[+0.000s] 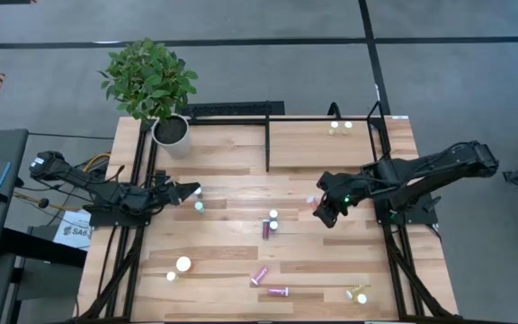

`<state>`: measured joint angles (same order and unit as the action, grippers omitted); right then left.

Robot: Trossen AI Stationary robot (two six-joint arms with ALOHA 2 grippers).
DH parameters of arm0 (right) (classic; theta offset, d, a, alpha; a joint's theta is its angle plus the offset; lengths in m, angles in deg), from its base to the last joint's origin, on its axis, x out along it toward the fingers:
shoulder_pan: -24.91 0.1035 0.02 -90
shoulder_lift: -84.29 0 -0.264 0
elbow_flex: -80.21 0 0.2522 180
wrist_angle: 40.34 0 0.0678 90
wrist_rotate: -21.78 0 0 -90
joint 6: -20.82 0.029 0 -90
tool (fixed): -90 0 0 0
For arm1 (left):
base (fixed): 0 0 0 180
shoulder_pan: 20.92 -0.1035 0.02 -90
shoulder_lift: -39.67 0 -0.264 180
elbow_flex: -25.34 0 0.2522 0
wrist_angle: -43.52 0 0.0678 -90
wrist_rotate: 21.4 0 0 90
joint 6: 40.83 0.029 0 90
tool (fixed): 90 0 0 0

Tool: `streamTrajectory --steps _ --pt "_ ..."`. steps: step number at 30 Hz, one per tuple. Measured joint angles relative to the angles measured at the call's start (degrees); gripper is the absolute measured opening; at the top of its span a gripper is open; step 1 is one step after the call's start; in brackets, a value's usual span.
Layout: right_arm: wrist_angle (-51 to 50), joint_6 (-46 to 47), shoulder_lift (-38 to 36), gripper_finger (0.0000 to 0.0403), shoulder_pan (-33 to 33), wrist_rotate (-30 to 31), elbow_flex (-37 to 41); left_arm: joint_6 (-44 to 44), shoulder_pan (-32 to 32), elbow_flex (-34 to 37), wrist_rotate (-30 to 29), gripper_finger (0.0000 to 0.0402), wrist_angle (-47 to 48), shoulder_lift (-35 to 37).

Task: Pick and place medicine bottles onto shelf by color
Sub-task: Move the top orange pill bottle to the center of the table

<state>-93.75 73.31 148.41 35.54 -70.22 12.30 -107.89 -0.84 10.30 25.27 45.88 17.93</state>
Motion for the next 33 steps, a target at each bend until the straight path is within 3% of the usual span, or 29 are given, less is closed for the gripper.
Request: streamTrajectory --steps 7,14,25,33 --pt "-0.09 -0.05 -0.07 0.0127 0.22 -0.02 0.0 -0.21 -0.02 -0.02 -0.05 0.018 1.44 -0.01" --pt "-0.23 0.11 -0.07 0.0127 0.63 -0.17 0.0 -6.69 0.0 -0.07 1.9 0.018 -3.13 0.02" --pt "-0.73 -0.06 -0.07 0.0127 0.92 -2.96 0.0 -16.75 -0.02 -0.09 -3.6 0.018 -1.43 -0.02" --pt "-0.62 -0.05 -0.07 0.0127 4.2 -2.8 0.0 1.09 0.02 -1.56 4.99 0.018 -29.47 -6.42"
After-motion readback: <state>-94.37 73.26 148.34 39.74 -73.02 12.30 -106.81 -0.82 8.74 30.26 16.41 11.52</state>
